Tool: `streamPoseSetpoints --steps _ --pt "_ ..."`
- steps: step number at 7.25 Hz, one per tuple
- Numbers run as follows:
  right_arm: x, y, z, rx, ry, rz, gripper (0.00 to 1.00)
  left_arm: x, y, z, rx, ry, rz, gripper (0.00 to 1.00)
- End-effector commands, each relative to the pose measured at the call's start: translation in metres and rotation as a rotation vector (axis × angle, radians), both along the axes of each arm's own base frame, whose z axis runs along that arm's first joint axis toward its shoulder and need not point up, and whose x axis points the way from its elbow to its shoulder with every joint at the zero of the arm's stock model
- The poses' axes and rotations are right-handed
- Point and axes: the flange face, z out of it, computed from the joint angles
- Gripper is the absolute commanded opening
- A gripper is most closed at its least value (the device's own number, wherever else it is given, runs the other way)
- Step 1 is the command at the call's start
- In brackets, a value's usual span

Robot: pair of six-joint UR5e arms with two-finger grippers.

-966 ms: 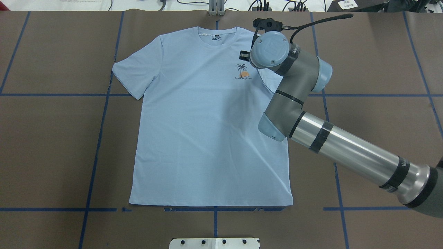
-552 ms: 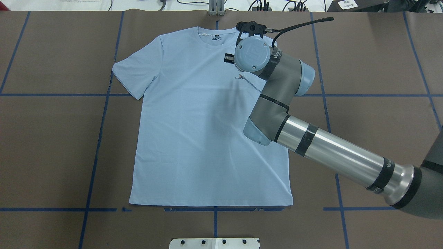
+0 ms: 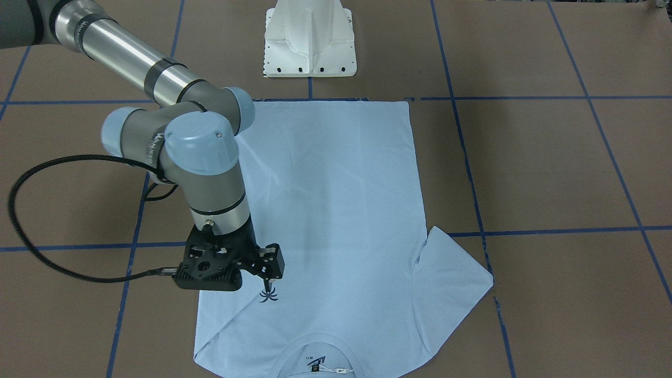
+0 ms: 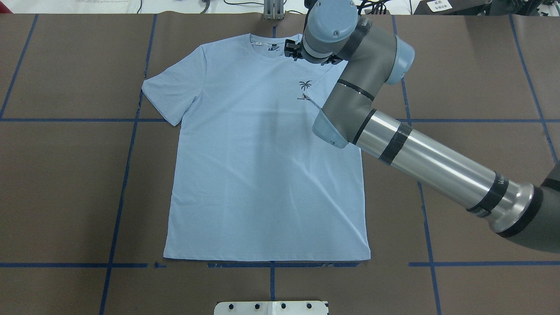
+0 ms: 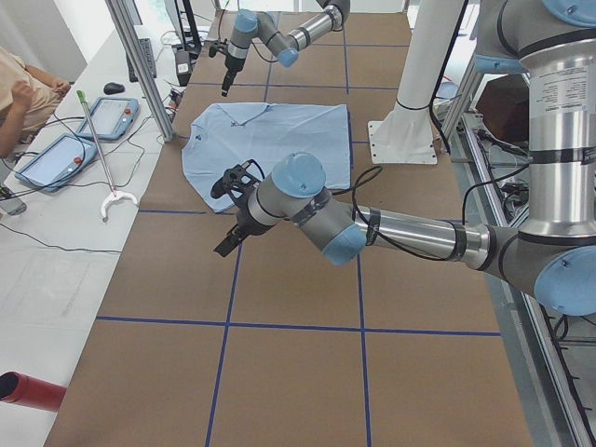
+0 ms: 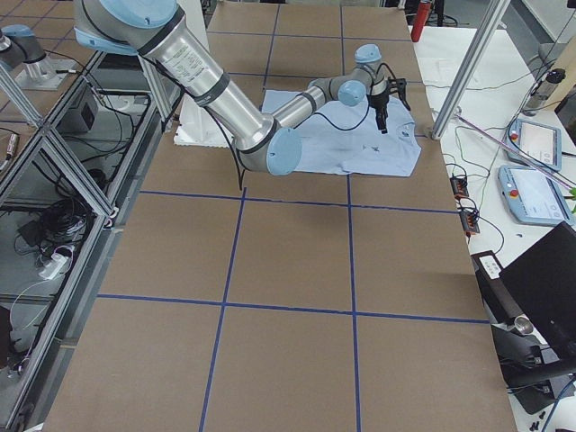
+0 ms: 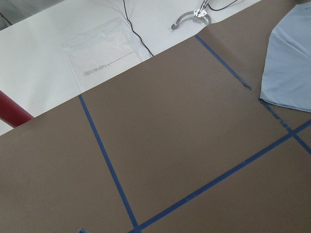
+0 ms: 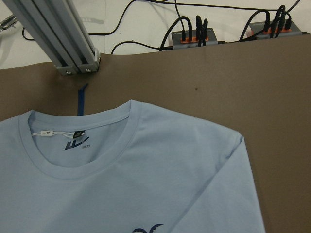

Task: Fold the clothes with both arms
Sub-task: 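Withdraw the right arm away from the shirt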

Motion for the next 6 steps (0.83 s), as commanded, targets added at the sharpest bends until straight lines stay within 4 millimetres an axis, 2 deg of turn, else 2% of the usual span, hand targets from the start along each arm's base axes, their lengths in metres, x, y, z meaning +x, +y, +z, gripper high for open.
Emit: streamPoseSetpoints --steps 1,2,3,4,5,6 --pt "0.114 -0.045 0.037 0.014 -0.003 -0.122 1.0 0.058 -0.074 -0.023 0.017 0.026 0.083 1.0" --pt "0.168 -0.056 0.069 0.045 0.009 -0.171 1.0 0.072 -0.121 -0.025 -0.004 0.032 0.093 1.0" --pt "0.227 -0.063 0.112 0.067 0.014 -0.23 1.0 0.101 -0.159 -0.025 -0.085 0.072 0.089 1.0" --pt "0.28 -0.064 0.151 0.086 0.026 -0.257 1.0 0.146 -0.179 -0.038 -0.09 0.077 0.139 1.0" --pt "0.328 -0.06 0.185 0.097 0.011 -0.289 1.0 0.172 -0.196 -0.044 -0.147 0.082 0.072 1.0" --pt "0.365 -0.052 0.214 0.114 0.013 -0.307 1.0 0.216 -0.202 -0.058 -0.216 0.115 0.027 0.9"
